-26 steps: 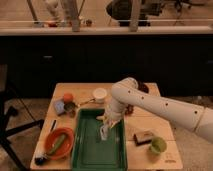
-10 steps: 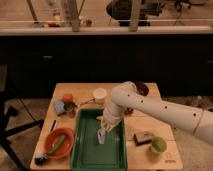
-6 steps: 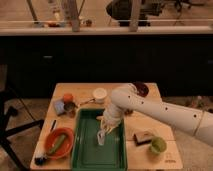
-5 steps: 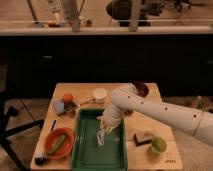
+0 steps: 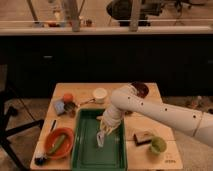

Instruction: Place towel in tray

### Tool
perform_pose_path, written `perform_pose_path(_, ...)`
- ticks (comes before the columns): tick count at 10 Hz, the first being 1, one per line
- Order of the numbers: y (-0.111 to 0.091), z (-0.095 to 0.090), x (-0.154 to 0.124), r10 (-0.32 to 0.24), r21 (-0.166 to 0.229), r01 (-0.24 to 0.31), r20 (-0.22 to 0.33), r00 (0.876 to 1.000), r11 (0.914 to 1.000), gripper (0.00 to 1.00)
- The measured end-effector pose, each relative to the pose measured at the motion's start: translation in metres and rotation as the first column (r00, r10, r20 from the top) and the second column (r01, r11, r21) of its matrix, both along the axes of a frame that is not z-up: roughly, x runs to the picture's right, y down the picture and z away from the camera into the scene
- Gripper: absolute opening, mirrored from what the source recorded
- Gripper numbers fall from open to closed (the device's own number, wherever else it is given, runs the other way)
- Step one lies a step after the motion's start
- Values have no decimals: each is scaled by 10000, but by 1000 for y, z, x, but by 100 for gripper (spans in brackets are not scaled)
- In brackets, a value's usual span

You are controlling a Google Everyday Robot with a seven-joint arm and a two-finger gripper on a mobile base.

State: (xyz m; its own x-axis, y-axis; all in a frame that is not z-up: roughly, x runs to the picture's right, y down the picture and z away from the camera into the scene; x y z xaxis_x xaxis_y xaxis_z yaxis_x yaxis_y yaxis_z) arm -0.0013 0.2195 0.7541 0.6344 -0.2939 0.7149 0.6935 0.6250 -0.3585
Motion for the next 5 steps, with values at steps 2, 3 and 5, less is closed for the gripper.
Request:
perform_pose_path(2, 3, 1, -2, -164, -292, 173, 285, 9995, 9994, 36)
perform_pose_path(3, 5, 2, -5, -270, -406, 290, 492, 9984, 9988, 46)
perform_pose_path(5, 8, 3, -6, -440, -665, 497, 853, 9954, 9965, 67)
